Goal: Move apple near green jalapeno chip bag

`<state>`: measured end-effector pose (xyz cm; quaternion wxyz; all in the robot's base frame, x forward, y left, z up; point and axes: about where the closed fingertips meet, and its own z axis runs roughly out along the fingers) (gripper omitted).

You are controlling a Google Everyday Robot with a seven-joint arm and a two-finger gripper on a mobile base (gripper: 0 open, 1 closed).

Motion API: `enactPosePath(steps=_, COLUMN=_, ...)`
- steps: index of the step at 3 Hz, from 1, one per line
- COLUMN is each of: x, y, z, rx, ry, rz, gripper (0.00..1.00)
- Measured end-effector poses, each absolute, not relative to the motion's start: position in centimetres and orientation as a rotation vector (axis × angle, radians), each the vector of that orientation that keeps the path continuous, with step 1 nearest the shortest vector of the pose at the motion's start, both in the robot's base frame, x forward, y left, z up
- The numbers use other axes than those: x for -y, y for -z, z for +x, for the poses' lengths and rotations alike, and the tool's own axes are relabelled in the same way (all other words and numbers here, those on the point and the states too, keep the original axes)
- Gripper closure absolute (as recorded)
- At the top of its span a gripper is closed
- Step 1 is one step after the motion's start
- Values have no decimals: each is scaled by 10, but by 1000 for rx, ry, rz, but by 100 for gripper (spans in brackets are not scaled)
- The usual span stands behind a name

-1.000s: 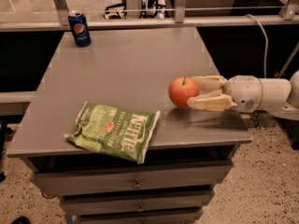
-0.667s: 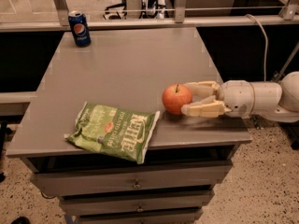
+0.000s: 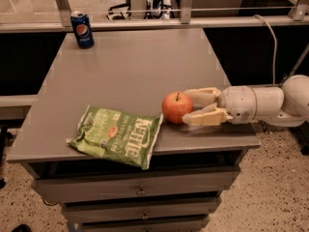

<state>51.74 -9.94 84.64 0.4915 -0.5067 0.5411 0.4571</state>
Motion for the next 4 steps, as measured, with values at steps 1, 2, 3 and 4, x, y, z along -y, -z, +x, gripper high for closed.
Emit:
enactPosePath(steps=1, x=99, y=-843, z=516, rx=-1315, ry=-1102, rz=-1246, gripper=36)
enactPosePath(steps=2, x=104, y=-842, z=516, rx=-1326, ry=-1069, rz=-1272, gripper=13)
enactPosePath(steps=3, x=129, y=-844, z=526, rx=-1374, ry=-960, rz=-1318, gripper=0)
enactPosePath(steps=4, x=174, y=-855, z=550, rx=-1432, ry=-780, rz=-1379, gripper=0)
